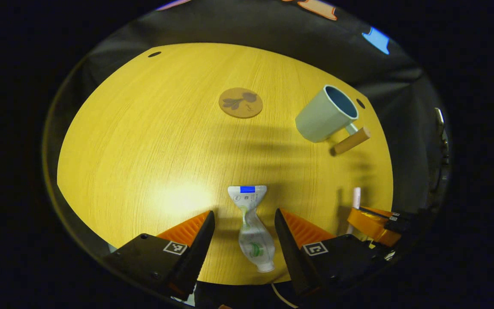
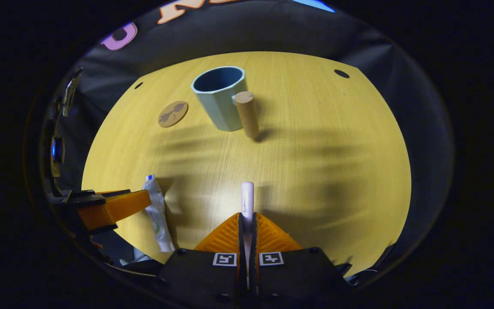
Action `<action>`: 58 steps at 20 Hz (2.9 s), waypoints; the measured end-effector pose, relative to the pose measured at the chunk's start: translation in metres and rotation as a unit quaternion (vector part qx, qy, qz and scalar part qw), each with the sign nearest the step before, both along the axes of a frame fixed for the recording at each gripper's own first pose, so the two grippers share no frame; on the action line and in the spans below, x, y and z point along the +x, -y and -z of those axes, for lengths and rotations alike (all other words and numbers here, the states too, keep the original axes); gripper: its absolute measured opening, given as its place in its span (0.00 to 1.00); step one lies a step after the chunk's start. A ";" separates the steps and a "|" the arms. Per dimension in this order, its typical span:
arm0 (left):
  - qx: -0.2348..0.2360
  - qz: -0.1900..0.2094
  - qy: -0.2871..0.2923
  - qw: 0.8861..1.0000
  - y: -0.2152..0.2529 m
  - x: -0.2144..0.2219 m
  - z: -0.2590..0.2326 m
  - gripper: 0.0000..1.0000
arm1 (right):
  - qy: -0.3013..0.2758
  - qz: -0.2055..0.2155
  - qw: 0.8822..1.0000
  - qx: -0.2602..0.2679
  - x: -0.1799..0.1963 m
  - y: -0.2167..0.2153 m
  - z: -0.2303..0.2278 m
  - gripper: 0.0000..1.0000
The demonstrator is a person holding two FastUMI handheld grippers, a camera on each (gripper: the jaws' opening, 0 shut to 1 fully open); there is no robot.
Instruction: Put the toothbrush and toothpaste on the desktop into the cup, then pick up the cup and place it on the coaster on the desktop.
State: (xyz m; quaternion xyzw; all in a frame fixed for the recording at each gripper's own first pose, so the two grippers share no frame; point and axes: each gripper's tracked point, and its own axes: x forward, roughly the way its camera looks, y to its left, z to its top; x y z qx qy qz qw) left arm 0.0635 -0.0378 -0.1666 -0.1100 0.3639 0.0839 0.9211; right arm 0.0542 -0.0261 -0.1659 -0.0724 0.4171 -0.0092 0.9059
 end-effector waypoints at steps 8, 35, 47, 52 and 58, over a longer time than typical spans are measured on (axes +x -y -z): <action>-0.008 -0.034 -0.041 0.999 0.002 0.011 0.019 0.46 | -0.001 0.025 1.000 0.004 0.000 0.039 -0.004 0.05; 0.077 0.074 0.245 0.964 -0.005 0.026 -0.122 0.00 | 0.304 0.015 0.949 0.083 0.048 0.001 -0.170 0.05; 0.097 0.177 0.438 0.876 0.016 0.085 -0.242 0.00 | 0.475 -0.057 0.853 0.207 0.132 -0.075 -0.276 0.05; 0.093 0.198 0.496 0.840 0.033 0.104 -0.276 0.00 | 0.470 -0.062 0.866 0.162 0.173 -0.083 -0.235 0.05; 0.084 0.219 0.525 0.818 0.043 0.119 -0.286 0.00 | 0.443 -0.064 0.883 0.141 0.189 -0.092 -0.194 0.08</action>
